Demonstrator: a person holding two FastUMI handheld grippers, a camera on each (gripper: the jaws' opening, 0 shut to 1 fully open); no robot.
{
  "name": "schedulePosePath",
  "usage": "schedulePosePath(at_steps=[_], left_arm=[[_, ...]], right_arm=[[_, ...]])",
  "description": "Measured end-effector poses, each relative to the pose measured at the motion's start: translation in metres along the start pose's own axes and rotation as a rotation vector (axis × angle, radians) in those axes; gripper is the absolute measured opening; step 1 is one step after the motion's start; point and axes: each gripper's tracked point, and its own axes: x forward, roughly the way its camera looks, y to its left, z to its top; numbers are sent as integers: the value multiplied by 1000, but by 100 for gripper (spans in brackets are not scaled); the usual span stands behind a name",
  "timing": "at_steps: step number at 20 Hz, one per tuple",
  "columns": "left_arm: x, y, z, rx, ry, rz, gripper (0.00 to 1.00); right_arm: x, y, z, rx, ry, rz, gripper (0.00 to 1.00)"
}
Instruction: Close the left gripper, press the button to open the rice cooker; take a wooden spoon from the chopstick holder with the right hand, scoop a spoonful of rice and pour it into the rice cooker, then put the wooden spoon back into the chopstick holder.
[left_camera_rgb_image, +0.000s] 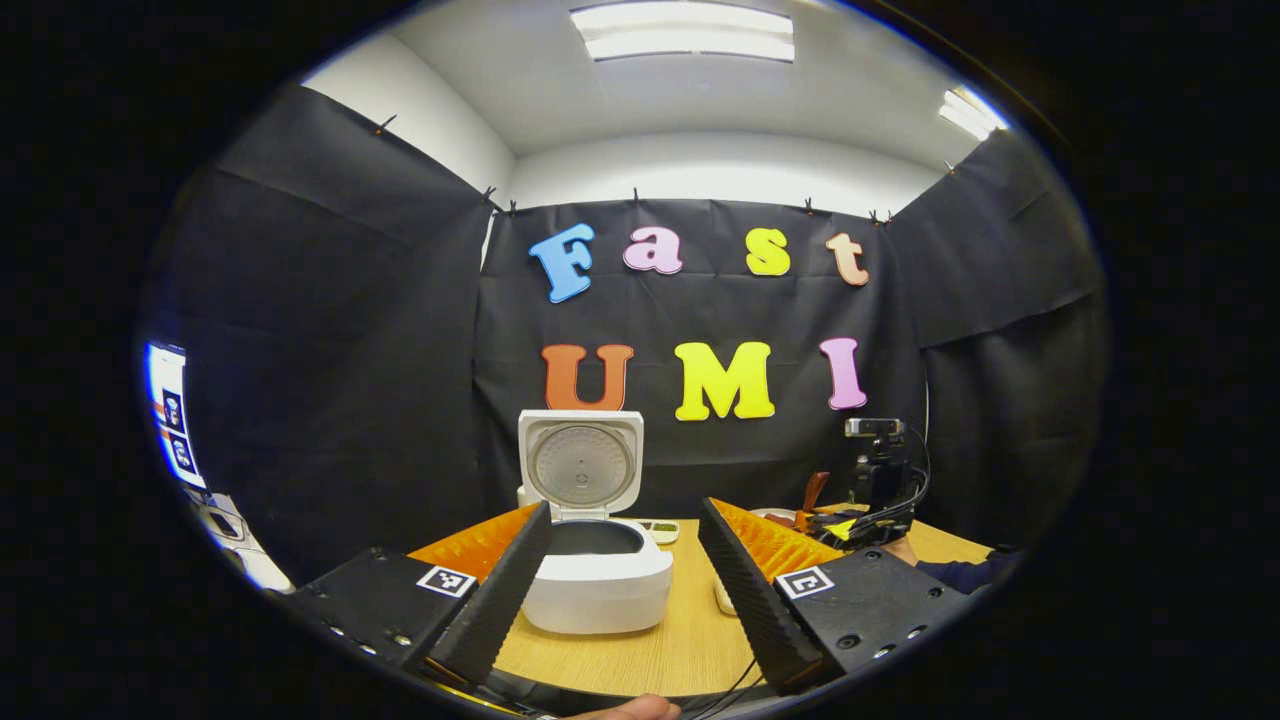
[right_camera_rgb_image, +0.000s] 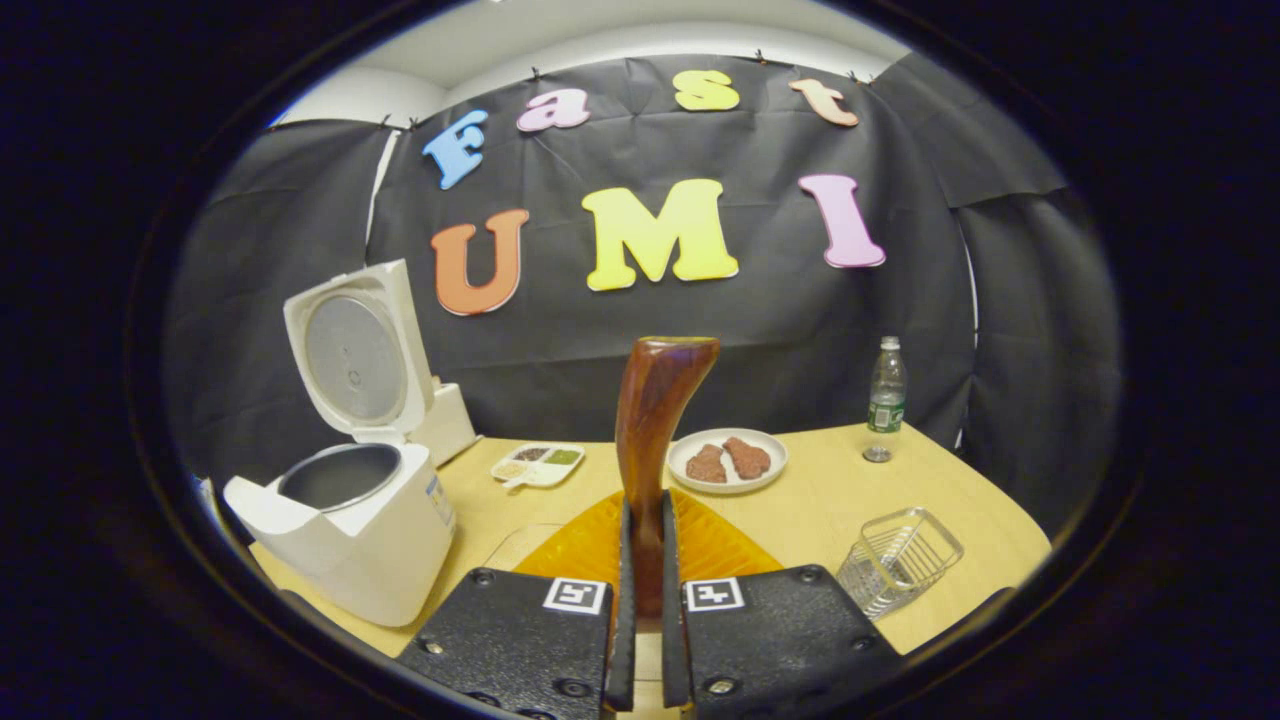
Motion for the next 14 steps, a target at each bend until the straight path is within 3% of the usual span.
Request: schedulePosePath(at_steps=[3,9,11,14], left_arm=[[2,5,-6,8,8,9,94],[5,16,-19,-30,29,19,94],[5,17,-21,-39,32,20,94],[5,17,-24,-29,39,19,94]], right_arm=[[13,7,-12,-74,-23,-56,13],[30,-6,-41,-102,18,-225,16],[32,2,-41,-122,18,-222,16],[35,35,-57,-49,80,-88,16]])
